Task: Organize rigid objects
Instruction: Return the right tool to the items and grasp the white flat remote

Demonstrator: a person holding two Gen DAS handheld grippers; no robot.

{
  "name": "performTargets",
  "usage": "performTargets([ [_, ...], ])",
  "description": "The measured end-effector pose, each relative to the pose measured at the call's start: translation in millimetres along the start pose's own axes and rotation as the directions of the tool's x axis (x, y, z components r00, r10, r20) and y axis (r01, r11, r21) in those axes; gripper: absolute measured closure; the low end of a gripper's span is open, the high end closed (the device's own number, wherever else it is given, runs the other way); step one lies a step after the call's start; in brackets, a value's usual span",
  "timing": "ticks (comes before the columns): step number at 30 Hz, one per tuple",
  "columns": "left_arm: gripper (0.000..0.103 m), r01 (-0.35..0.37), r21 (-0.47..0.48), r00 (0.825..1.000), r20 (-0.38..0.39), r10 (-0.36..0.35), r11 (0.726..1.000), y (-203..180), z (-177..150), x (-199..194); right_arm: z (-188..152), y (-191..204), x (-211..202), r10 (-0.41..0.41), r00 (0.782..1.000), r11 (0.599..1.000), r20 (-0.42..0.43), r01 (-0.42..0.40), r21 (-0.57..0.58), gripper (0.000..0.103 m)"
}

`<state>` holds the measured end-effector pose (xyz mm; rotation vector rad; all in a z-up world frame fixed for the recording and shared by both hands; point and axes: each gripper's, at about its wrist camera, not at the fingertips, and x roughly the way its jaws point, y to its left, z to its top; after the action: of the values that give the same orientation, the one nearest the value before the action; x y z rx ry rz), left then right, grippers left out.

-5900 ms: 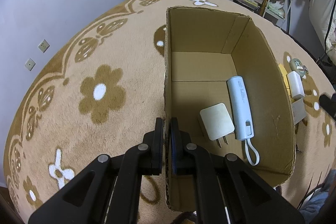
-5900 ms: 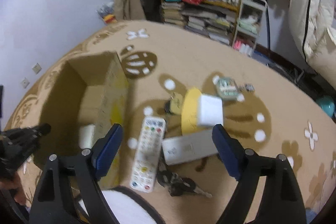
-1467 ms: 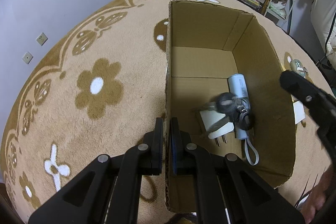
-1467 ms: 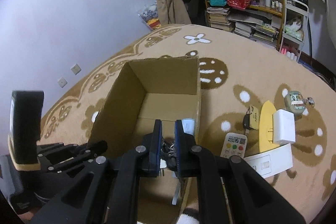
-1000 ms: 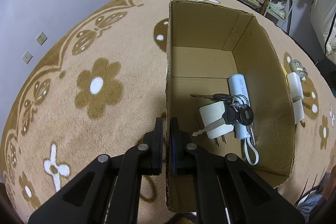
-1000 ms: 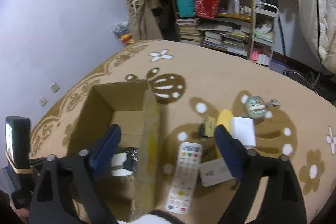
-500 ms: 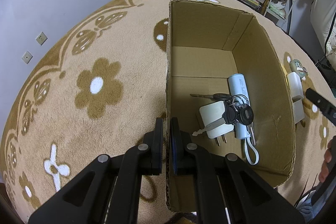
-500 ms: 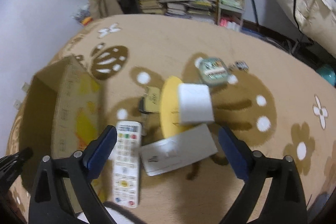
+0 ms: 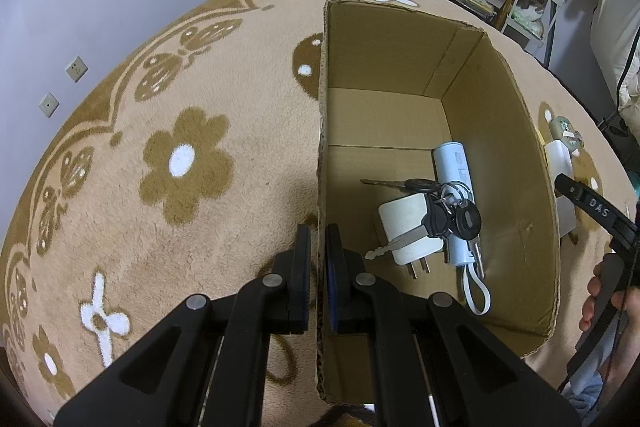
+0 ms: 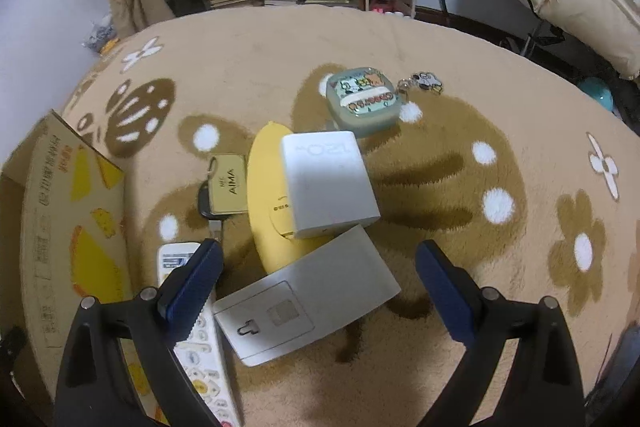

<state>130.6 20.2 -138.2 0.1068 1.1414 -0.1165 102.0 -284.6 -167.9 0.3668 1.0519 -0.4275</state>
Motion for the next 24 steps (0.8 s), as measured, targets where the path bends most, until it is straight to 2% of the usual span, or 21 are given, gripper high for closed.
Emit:
performTargets([
  [4, 0.096, -0.006, 0.005, 1.000, 0.000, 0.006, 1.000, -2, 0, 0, -5, 0, 11, -0.040, 0.999, 0.999, -0.023, 0.040, -0.003, 0.001],
  [10, 0.096, -0.006, 0.005, 1.000, 0.000, 0.006, 1.000, -2, 0, 0, -13, 0, 26, -0.023, 0.997, 0.999, -0.069, 0.025, 0.039, 0.001],
  [15, 0.096, -0.005, 0.004, 1.000, 0.000, 0.005, 1.000, -2, 0, 1, -20, 9, 30, -0.065, 0.995, 0.998, -0.080, 0.063, -0.028, 0.001],
  [19, 0.096, -0.005, 0.004, 1.000, 0.000, 0.005, 1.000, -2, 0, 1, -24, 11, 35, -0.143, 0.978, 0.989, -0.150, 0.136, -0.059, 0.003],
  [23, 0.096, -0.006, 0.005, 1.000, 0.000, 0.006, 1.000, -2, 0, 1, -29, 11, 35, -0.166, 0.959, 0.986, -0.230, 0.164, -0.025, 0.003],
  [24, 0.096, -0.006, 0.006, 1.000, 0.000, 0.006, 1.000, -2, 0, 1, -30, 12, 35, -0.162, 0.956, 0.986, -0.246, 0.163, -0.016, 0.008],
])
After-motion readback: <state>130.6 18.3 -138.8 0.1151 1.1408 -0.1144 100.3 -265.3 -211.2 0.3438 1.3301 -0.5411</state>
